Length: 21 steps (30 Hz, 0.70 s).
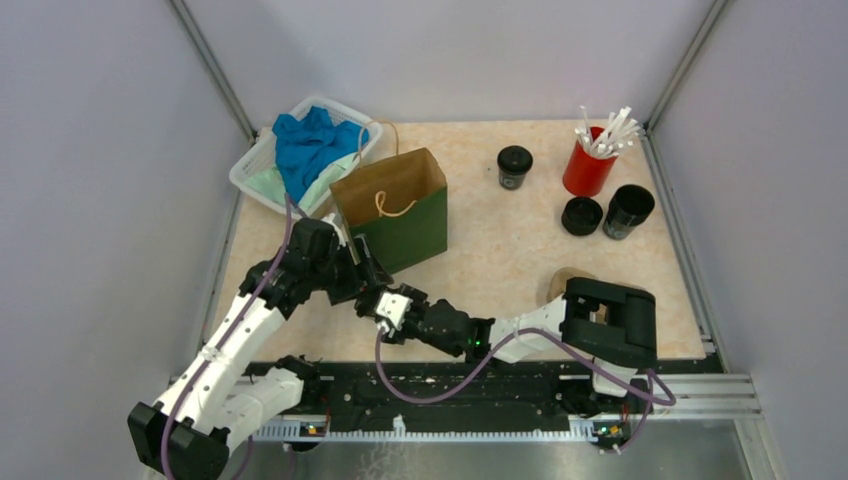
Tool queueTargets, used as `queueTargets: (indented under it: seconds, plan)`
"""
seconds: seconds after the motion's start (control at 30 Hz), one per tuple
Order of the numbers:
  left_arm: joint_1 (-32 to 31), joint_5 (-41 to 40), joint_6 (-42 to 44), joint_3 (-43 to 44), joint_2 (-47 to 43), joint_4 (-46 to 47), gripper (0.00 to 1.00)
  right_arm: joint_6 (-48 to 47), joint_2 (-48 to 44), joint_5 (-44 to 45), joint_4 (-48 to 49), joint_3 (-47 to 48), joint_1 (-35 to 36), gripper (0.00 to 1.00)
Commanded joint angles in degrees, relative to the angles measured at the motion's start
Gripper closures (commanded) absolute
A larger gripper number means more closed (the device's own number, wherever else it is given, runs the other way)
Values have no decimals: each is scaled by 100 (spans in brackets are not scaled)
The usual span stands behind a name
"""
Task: Pack the takeout coffee
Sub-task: Adjust the coffee cup at the center of the board.
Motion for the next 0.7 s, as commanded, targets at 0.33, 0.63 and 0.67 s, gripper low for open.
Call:
queueTargets:
  seconds: [0.33, 0.63, 0.67]
  plan:
    - [-16, 654, -287, -300, -230, 291, 17, 187, 689, -175, 1034, 564, -185, 34]
    - [-16, 646, -437, -615, -506, 275, 17, 513, 961, -134, 1494, 432, -202, 30]
    - [-16, 676, -454, -630, -501, 321, 16, 569, 971, -117, 1540, 407, -208, 29]
